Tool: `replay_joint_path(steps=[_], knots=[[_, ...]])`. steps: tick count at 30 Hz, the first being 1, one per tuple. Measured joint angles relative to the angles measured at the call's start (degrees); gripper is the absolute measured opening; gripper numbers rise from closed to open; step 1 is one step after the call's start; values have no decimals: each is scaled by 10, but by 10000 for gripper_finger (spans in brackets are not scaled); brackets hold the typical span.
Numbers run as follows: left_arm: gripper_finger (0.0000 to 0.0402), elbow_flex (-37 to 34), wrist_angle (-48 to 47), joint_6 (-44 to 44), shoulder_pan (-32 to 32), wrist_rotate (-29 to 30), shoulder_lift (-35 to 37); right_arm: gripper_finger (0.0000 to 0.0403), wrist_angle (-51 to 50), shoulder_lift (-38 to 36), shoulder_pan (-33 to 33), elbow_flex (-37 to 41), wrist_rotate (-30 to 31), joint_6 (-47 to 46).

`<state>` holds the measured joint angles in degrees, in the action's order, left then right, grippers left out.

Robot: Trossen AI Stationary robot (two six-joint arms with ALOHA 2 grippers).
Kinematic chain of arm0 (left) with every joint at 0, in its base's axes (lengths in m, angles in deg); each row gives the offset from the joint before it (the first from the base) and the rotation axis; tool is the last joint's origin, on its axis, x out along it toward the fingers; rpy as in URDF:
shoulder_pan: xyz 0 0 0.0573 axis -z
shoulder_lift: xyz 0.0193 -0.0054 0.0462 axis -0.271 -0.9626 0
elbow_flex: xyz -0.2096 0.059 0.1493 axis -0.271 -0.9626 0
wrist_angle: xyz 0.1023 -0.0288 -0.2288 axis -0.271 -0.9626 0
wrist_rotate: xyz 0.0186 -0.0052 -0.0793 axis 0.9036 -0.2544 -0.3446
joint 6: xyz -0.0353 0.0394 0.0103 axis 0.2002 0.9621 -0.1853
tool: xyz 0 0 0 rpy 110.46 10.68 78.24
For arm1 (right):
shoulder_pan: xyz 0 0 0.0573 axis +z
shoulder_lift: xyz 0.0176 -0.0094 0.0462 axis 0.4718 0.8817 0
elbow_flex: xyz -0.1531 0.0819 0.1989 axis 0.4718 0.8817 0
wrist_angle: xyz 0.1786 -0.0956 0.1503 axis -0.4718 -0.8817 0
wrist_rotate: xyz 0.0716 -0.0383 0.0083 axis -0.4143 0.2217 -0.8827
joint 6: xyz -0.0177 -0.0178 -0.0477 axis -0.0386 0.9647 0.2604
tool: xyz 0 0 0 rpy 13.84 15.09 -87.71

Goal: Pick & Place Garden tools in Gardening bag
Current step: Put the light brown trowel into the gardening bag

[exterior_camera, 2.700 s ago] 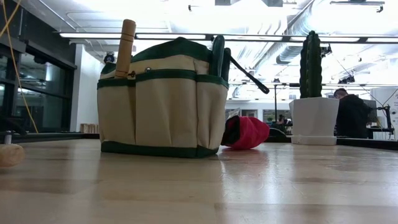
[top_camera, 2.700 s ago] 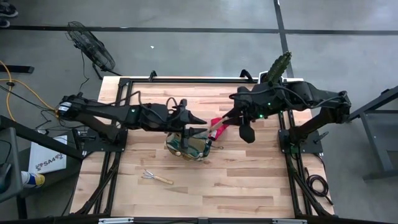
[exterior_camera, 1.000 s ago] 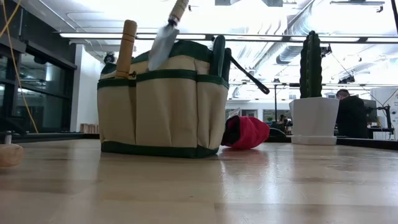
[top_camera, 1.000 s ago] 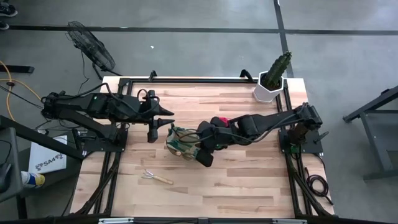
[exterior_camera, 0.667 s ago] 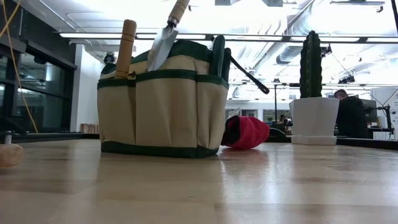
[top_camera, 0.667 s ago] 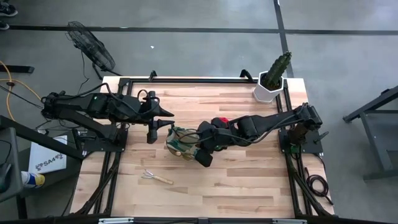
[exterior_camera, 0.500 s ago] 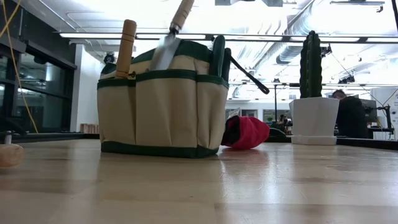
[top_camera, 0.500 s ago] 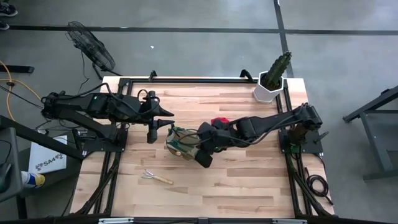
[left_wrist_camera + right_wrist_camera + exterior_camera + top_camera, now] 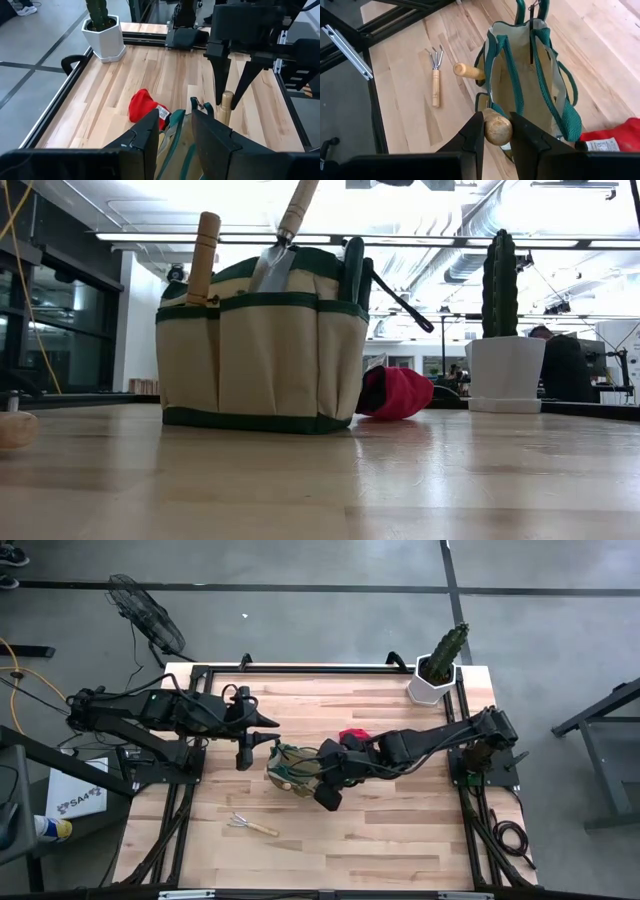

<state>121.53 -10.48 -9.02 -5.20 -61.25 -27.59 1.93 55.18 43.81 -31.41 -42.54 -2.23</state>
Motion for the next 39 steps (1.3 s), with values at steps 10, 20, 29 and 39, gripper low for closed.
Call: replay_joint_path(steps=[10,20,29,39], knots=[[111,0,-4,0,0,2,2,58,14,41,0,0,-10,16],[111,0,-4,-1,0,4,4,58,24,68,-3,0,-18,30],[111,0,-3,-2,0,3,4,58,31,84,-10,0,-23,42],[111,0,-3,-22,0,3,4,74,32,85,-20,0,-23,43]])
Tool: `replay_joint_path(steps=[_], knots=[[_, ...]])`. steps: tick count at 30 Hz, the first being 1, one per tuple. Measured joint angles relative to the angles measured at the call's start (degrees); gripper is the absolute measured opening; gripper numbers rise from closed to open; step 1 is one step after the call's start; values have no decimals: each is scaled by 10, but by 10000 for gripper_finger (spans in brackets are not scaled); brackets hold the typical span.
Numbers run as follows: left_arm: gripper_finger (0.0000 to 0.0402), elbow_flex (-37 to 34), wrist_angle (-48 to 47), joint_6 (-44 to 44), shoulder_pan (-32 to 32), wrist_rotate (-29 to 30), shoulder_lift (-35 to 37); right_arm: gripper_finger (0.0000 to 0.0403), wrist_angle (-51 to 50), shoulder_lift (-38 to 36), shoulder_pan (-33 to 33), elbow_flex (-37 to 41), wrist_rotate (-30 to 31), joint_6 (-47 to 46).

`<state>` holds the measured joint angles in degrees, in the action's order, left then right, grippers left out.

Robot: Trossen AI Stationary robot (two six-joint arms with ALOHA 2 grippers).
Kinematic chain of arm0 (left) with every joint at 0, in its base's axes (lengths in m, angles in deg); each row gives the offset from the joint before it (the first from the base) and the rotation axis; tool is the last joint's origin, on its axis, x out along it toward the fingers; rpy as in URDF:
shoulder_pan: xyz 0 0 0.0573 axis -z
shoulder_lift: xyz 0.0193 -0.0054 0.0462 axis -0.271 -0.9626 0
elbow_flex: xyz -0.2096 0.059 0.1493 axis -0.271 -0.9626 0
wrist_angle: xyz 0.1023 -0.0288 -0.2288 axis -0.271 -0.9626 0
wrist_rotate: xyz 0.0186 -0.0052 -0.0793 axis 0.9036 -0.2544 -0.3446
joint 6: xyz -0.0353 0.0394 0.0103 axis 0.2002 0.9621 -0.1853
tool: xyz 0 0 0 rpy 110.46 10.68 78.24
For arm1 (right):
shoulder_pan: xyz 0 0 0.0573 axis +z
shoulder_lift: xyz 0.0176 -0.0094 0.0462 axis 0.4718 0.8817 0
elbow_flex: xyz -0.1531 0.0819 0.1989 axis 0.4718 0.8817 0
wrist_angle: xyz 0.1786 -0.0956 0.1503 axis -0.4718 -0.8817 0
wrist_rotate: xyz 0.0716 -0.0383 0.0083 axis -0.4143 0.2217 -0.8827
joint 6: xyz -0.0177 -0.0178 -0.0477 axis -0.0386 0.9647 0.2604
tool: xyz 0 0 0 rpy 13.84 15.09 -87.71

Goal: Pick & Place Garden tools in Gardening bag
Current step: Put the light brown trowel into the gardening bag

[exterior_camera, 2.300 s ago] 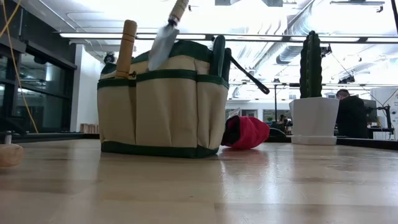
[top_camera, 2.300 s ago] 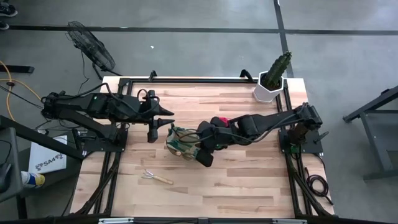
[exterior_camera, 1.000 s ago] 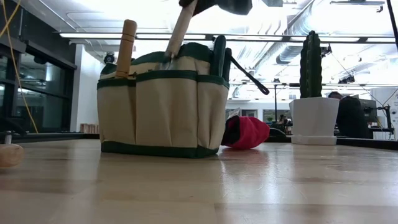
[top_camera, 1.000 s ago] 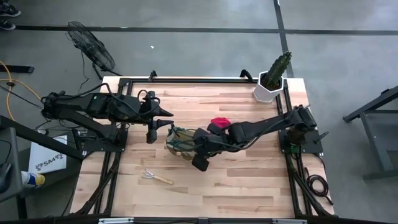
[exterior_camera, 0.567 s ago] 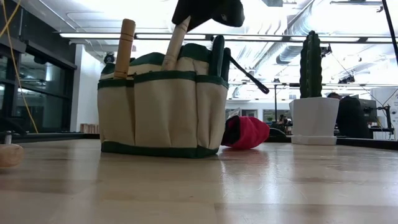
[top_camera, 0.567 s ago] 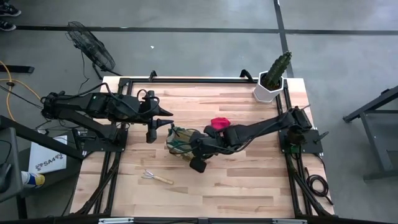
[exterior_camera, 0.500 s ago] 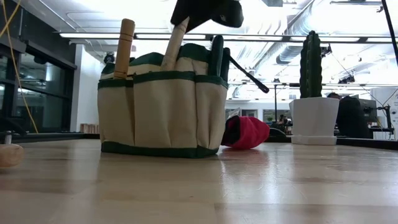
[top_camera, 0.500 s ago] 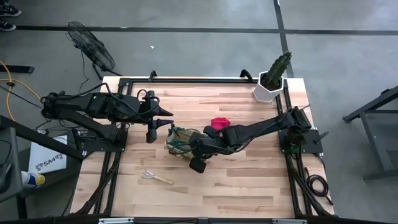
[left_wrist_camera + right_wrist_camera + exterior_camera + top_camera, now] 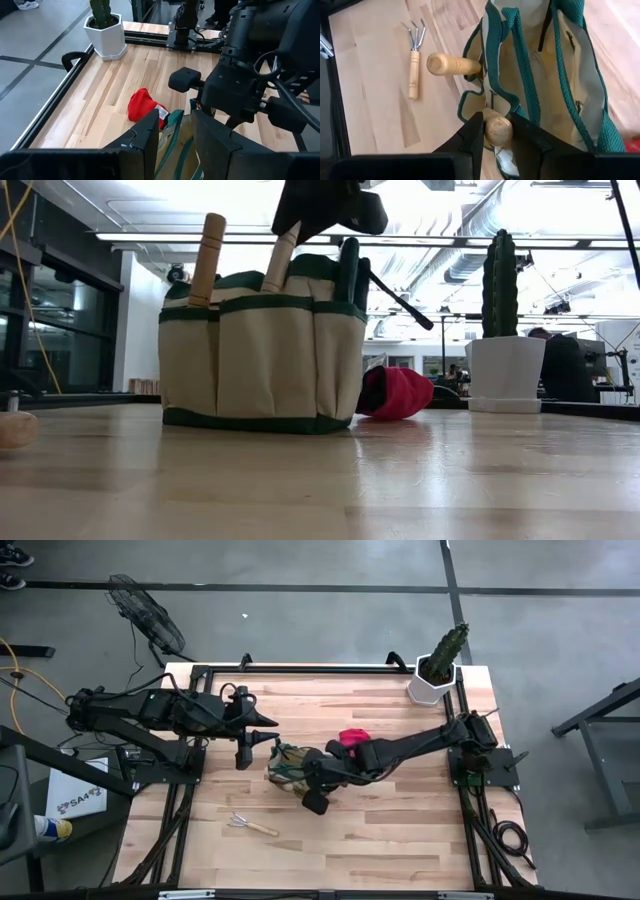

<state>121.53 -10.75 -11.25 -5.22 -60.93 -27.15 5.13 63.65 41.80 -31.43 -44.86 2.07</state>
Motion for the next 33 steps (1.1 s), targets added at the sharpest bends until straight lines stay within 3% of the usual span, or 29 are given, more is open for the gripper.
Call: replay_joint_path(steps=[7,15,27,33], knots=[[111,0,3,-14,0,-2,0,70,42,0,-1,0,-65,100],[111,0,17,-36,0,-2,0,122,10,0,-6,0,-110,137],[111,0,56,-40,0,-1,0,124,20,-3,-7,0,-173,154],[111,0,60,-40,0,-1,0,125,13,-8,-8,0,-175,164]])
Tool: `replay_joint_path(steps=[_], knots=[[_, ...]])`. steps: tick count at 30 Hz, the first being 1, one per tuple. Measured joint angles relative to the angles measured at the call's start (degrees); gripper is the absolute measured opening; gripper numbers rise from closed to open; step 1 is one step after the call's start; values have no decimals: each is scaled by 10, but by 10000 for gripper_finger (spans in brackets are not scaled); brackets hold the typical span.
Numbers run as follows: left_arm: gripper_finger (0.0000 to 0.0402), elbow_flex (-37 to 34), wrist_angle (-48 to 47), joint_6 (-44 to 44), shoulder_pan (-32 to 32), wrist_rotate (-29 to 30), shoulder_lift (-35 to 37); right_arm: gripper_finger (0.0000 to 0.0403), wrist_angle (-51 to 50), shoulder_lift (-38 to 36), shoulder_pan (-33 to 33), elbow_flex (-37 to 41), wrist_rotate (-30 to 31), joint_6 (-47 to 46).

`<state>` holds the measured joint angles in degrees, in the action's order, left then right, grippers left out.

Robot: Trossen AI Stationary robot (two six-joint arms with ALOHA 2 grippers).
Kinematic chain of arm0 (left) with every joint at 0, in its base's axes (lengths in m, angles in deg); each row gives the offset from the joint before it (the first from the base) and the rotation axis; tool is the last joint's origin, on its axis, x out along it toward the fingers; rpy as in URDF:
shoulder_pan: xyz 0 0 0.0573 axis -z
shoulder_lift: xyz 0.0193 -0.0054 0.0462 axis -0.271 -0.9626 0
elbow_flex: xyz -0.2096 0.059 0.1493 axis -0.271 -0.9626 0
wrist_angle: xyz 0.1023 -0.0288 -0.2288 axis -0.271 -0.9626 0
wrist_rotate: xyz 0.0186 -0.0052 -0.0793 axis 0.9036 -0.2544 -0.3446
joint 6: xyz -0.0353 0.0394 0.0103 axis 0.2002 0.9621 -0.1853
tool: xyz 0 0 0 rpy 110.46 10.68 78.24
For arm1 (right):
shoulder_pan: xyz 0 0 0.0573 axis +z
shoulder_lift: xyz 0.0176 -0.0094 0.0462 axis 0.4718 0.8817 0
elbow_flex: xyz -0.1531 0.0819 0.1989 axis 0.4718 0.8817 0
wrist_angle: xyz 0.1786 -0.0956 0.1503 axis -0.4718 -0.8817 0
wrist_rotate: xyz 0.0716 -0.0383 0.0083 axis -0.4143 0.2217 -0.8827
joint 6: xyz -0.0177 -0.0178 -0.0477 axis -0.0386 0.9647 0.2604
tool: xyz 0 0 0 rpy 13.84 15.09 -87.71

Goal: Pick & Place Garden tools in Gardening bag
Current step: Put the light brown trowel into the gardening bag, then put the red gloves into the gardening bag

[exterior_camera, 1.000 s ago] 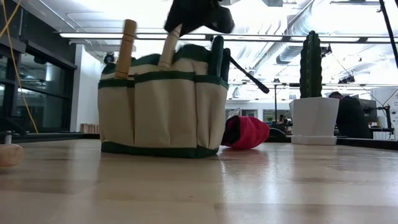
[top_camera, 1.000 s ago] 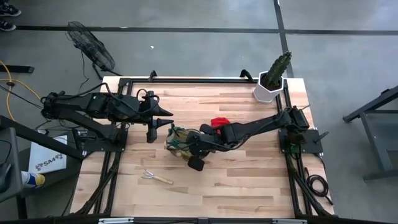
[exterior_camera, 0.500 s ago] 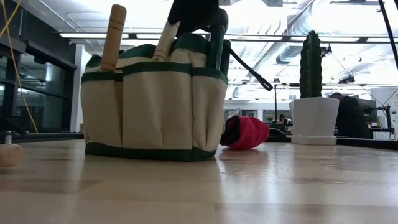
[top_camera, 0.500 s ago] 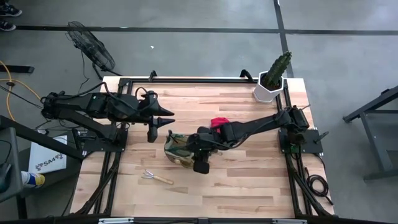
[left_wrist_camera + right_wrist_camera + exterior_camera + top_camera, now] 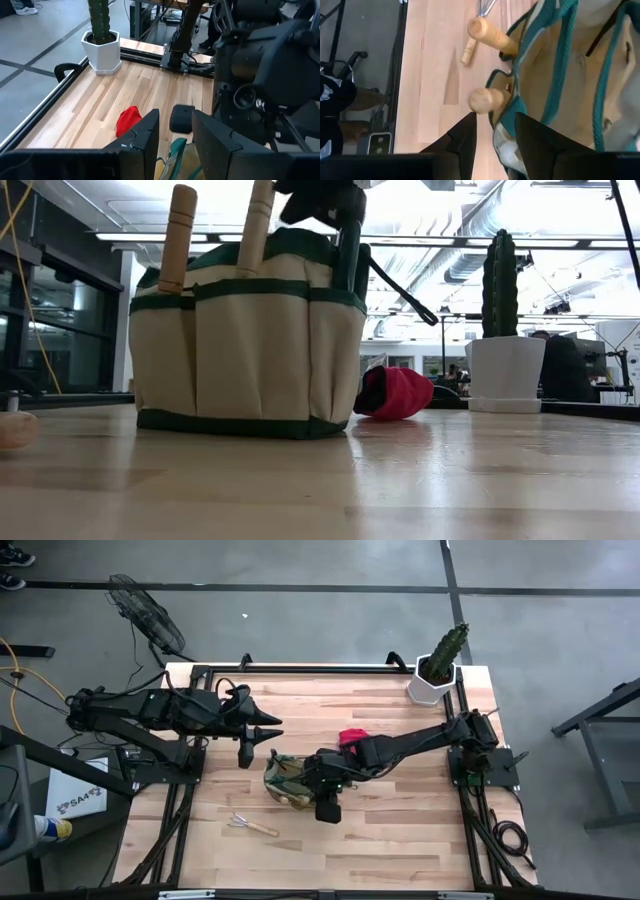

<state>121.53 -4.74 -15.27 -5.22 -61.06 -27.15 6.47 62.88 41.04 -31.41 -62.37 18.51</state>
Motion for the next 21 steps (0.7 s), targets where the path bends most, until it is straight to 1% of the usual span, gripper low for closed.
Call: replay_joint_path(steps=[6,10,13,15,21], knots=[[111,0,2,-4,0,2,0,125,-22,-35,-12,0,7,0],[111,0,1,-11,0,17,0,125,-60,-72,-22,0,64,1],[111,0,0,-13,0,22,0,125,-110,-97,-31,0,114,2],[111,0,0,-15,0,27,0,125,-157,-108,-38,0,135,6],[111,0,-1,-15,0,31,0,125,-264,-121,-67,0,140,18]])
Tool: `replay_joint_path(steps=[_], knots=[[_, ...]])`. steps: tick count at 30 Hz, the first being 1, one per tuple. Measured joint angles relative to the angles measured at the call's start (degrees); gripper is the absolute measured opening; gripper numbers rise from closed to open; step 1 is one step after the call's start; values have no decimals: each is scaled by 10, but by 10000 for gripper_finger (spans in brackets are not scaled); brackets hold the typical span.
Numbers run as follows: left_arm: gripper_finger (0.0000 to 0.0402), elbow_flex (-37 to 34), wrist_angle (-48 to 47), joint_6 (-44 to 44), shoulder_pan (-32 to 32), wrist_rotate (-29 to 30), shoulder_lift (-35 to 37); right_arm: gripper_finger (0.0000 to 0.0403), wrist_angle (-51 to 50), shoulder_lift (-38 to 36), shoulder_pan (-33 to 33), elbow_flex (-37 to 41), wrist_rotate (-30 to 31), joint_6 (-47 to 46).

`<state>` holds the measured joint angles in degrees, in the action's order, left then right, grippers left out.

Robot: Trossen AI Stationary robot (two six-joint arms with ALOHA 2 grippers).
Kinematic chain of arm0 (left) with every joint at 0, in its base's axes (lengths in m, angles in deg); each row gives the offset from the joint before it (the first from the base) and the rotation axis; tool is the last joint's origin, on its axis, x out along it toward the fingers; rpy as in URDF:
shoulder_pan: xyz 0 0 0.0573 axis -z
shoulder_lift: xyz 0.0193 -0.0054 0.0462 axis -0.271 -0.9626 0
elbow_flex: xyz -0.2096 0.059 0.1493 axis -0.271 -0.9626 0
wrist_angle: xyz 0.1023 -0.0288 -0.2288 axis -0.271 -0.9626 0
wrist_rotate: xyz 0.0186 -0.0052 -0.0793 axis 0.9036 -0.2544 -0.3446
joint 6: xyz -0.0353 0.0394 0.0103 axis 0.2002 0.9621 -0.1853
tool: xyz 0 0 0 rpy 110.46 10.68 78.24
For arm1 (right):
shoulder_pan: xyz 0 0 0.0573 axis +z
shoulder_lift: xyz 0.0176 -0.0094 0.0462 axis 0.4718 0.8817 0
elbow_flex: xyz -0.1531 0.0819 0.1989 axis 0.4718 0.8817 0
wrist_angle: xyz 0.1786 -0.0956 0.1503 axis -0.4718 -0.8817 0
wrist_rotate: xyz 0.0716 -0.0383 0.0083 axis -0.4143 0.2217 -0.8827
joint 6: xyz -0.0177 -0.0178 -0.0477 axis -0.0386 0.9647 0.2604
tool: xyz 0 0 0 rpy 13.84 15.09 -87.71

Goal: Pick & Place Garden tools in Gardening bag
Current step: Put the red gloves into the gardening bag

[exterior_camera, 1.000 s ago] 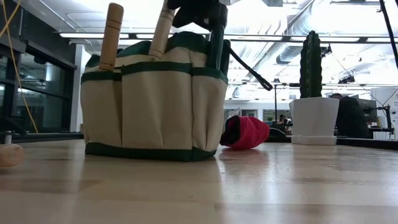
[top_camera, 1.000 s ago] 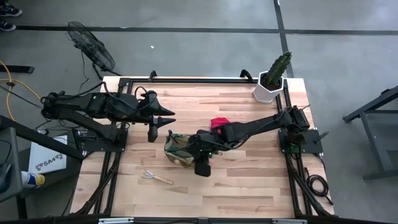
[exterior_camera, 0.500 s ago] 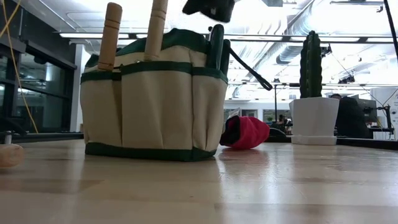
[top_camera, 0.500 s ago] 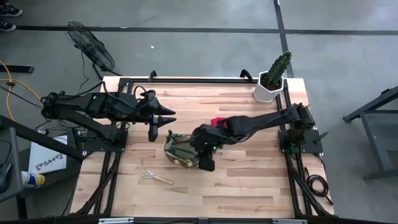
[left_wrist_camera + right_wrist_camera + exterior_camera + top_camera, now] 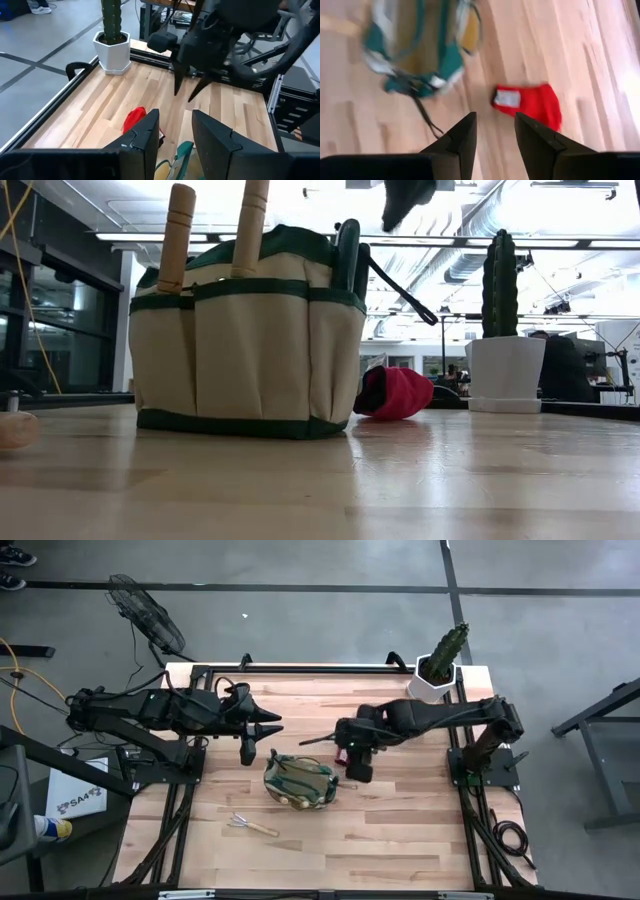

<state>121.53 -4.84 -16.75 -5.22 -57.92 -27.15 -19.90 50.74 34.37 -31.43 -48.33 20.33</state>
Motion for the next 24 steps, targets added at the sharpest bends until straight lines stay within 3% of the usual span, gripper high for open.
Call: replay_joint_path(steps=[10,24], knots=[[111,0,0,-3,0,36,0,125,-32,0,-73,0,-22,-60],[111,0,-77,0,0,76,2,125,-11,-1,-99,29,-80,66]])
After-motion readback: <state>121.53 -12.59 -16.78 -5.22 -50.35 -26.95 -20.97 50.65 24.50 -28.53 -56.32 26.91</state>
